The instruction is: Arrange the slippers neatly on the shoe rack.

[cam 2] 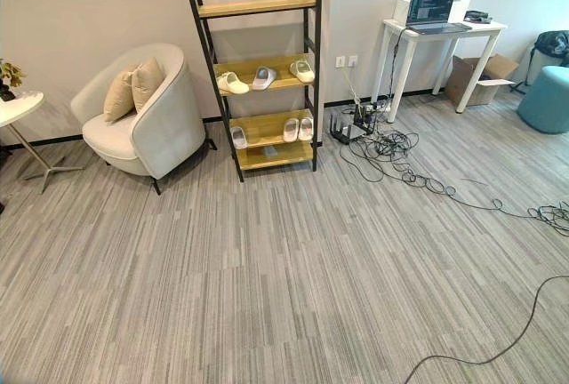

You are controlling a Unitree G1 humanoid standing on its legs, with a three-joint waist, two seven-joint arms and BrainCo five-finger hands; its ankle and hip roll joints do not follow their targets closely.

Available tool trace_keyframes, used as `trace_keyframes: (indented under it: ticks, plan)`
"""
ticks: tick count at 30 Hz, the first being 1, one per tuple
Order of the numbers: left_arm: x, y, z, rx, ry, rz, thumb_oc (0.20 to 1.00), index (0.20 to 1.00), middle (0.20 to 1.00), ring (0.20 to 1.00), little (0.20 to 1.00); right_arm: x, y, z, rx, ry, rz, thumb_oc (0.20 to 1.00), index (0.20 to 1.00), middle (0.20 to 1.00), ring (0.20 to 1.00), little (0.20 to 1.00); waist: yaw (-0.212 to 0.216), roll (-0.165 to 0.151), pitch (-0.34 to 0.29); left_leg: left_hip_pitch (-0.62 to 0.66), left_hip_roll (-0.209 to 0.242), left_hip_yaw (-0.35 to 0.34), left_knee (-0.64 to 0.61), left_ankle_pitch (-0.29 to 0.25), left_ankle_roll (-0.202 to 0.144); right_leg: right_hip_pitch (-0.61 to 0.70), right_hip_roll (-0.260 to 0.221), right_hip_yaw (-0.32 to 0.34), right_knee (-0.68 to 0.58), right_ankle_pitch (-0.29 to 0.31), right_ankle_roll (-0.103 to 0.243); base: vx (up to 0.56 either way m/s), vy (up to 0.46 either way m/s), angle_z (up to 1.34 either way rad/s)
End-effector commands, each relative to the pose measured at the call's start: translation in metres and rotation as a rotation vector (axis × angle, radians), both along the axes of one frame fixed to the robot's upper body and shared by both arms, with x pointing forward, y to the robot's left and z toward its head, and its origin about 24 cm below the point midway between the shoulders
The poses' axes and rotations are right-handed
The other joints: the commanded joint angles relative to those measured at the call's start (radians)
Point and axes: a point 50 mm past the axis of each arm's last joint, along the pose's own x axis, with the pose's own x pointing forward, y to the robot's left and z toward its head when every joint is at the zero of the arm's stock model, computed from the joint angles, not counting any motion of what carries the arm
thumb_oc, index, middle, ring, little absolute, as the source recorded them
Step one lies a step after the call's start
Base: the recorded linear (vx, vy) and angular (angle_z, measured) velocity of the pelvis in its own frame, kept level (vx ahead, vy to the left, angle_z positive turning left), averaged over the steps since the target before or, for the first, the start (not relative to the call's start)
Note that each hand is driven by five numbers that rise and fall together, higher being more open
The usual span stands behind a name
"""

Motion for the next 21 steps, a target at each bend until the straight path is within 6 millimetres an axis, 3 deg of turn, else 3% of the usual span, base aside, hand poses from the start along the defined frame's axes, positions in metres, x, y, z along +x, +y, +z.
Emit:
trace_keyframes:
  ticks: [1, 4, 13, 20, 21]
  plan:
    - [0.010, -0.014, -0.003, 0.003, -0.003, -0.048, 1.000, 1.000, 1.000, 1.000, 1.000, -0.011, -0.002, 0.000, -0.043, 0.016, -0.023, 1.000, 1.000, 1.000, 1.000, 1.000, 0.008, 0.000, -0.037, -0.039, 0.031, -0.138, -0.050, 0.084, -0.131, -0.027, -0.006, 0.002, 0.007, 0.040, -0.001, 0.00, 0.000, 0.00]
    - [0.025, -0.026, -0.004, -0.004, -0.049, -0.104, 1.000, 1.000, 1.000, 1.000, 1.000, -0.020, 0.019, -0.008, -0.014, 0.047, -0.019, 1.000, 1.000, 1.000, 1.000, 1.000, 0.011, 0.000, -0.033, -0.039, 0.029, -0.140, -0.050, 0.084, -0.130, -0.026, -0.004, 0.000, 0.007, 0.040, -0.003, 0.00, 0.000, 0.00]
    - [0.037, -0.045, -0.006, -0.037, -0.058, -0.214, 1.000, 1.000, 1.000, 1.000, 1.000, -0.015, 0.033, -0.012, 0.007, 0.030, -0.017, 1.000, 1.000, 1.000, 1.000, 1.000, -0.016, 0.009, -0.014, -0.046, 0.029, -0.128, -0.050, 0.091, -0.135, -0.028, 0.001, 0.002, 0.007, 0.038, -0.010, -0.01, -0.067, 0.01]
    - [0.040, -0.053, -0.006, -0.063, -0.050, -0.224, 1.000, 1.000, 1.000, 1.000, 1.000, -0.016, 0.033, -0.012, -0.003, 0.023, -0.045, 1.000, 1.000, 1.000, 1.000, 1.000, -0.037, 0.005, 0.000, -0.040, 0.080, -0.117, -0.020, 0.068, -0.193, -0.042, 0.037, 0.057, 0.035, 0.021, -0.053, 0.03, -0.181, -0.10]
    - [0.037, -0.047, -0.006, -0.050, -0.024, -0.188, 1.000, 1.000, 1.000, 1.000, 1.000, -0.021, 0.034, -0.012, 0.005, 0.040, -0.062, 1.000, 1.000, 1.000, 1.000, 1.000, -0.039, -0.013, 0.009, -0.068, 0.095, -0.100, 0.068, 0.026, -0.224, -0.050, 0.049, 0.084, 0.063, 0.009, -0.066, 0.06, -0.254, -0.11]
